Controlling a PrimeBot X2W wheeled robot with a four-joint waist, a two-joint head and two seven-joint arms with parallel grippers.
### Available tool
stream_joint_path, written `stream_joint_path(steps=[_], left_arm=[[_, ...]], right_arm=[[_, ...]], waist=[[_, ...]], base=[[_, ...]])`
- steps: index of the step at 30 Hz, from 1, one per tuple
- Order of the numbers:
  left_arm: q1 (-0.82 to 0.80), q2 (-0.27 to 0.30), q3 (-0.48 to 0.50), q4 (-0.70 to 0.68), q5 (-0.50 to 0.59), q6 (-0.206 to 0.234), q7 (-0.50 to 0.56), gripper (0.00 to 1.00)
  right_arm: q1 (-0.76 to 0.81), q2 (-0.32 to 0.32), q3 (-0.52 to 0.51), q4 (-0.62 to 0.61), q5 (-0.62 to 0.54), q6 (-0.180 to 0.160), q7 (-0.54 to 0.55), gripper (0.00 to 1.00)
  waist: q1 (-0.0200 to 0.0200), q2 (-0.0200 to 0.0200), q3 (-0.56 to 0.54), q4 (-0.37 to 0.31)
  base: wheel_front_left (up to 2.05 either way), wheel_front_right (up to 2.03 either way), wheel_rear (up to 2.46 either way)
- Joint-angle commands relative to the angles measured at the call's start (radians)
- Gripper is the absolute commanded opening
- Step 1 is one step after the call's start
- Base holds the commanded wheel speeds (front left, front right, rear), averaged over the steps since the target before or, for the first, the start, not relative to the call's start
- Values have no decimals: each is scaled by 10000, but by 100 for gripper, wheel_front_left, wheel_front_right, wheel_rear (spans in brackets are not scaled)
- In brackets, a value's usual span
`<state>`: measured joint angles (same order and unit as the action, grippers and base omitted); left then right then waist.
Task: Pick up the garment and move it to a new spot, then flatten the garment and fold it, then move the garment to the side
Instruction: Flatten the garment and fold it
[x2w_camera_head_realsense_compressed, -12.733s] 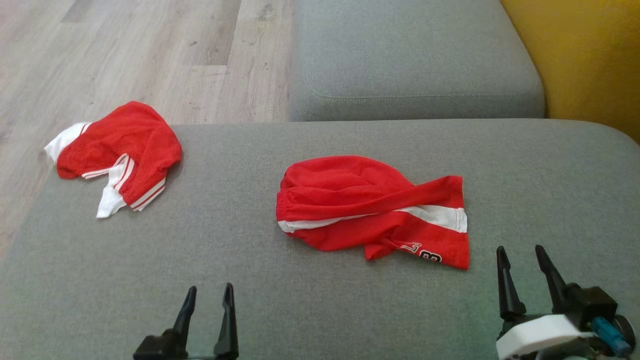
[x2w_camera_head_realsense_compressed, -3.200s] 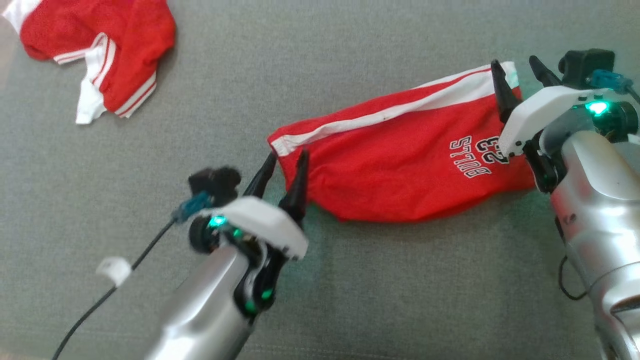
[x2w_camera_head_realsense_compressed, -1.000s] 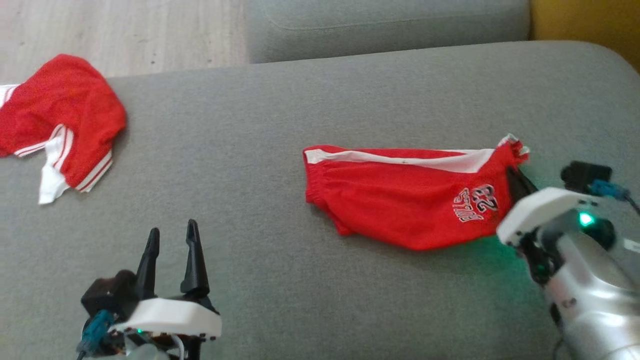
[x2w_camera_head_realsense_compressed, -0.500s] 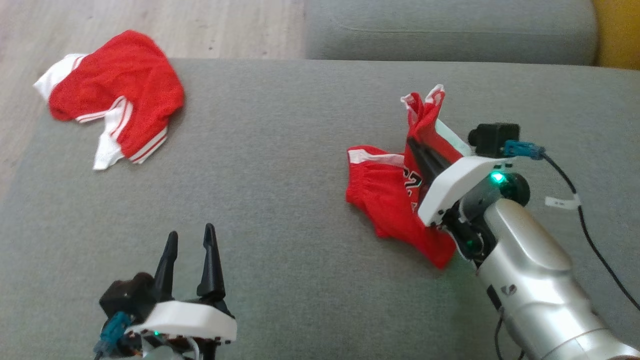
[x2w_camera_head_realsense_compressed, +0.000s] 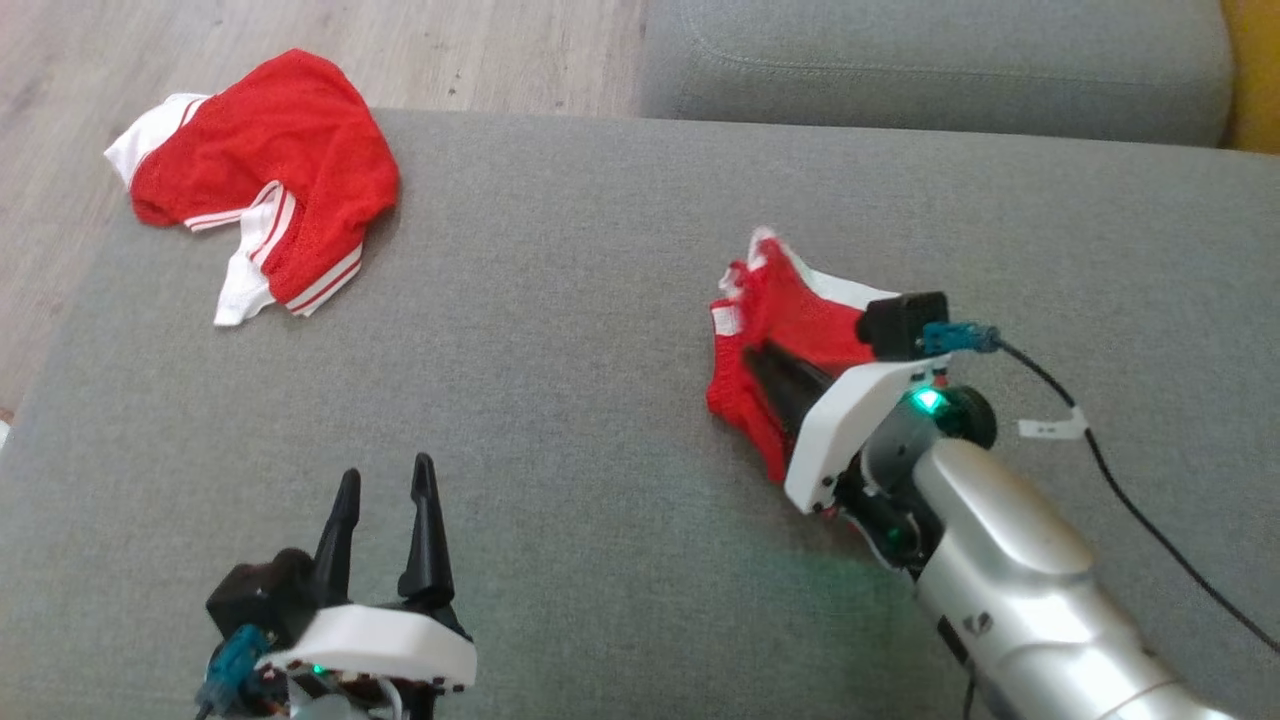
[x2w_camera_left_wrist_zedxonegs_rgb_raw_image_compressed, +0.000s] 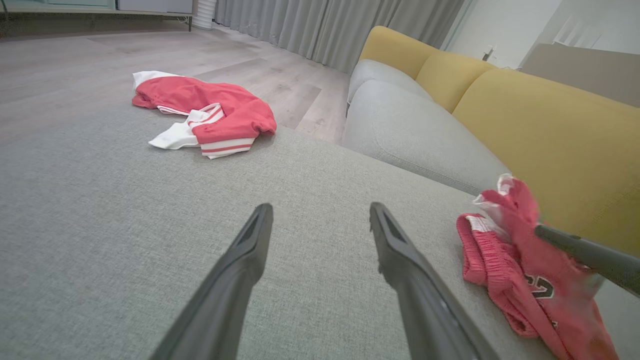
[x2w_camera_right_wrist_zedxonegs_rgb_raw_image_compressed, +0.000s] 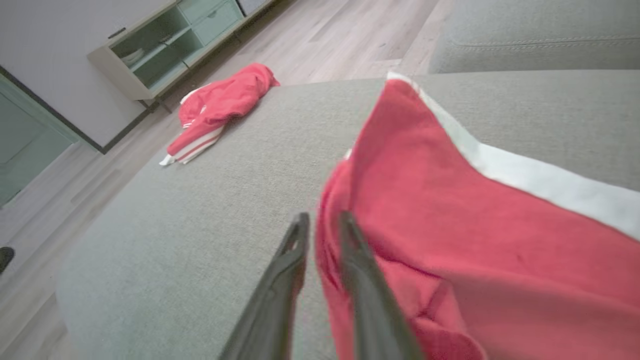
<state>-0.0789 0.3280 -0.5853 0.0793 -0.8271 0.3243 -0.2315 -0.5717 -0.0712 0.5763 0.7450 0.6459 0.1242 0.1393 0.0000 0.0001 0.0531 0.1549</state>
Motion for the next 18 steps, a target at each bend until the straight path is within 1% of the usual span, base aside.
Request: stream_joint_path(steps=[1, 4, 8, 11, 18], left_arm=[[-582, 56, 285, -245, 95, -65, -121, 100], [-552, 46, 227, -203, 99, -76, -103, 100], [-481, 3, 109, -233, 120, -52, -66, 100], [-432, -34, 19, -242, 124, -65, -49, 100], [-399, -98, -119, -245, 136, -80, -26, 100]], right_arm=[[-36, 207, 253, -436, 143, 65, -167, 100], [-3, 208, 484, -628, 331, 65, -336, 100], [24, 208, 380, -789, 398, 65, -686, 100], [45, 191, -14, -777, 184, 65, -1017, 100], [211, -229, -1174, -666, -486, 65, -1632, 100]], waist=[[0, -1, -47, -61], [0, -1, -137, -172], [0, -1, -254, -310], [0, -1, -311, -400], [0, -1, -322, -498]], base=[[0, 0, 0], [0, 0, 0], [0, 0, 0], [0, 0, 0], [0, 0, 0]])
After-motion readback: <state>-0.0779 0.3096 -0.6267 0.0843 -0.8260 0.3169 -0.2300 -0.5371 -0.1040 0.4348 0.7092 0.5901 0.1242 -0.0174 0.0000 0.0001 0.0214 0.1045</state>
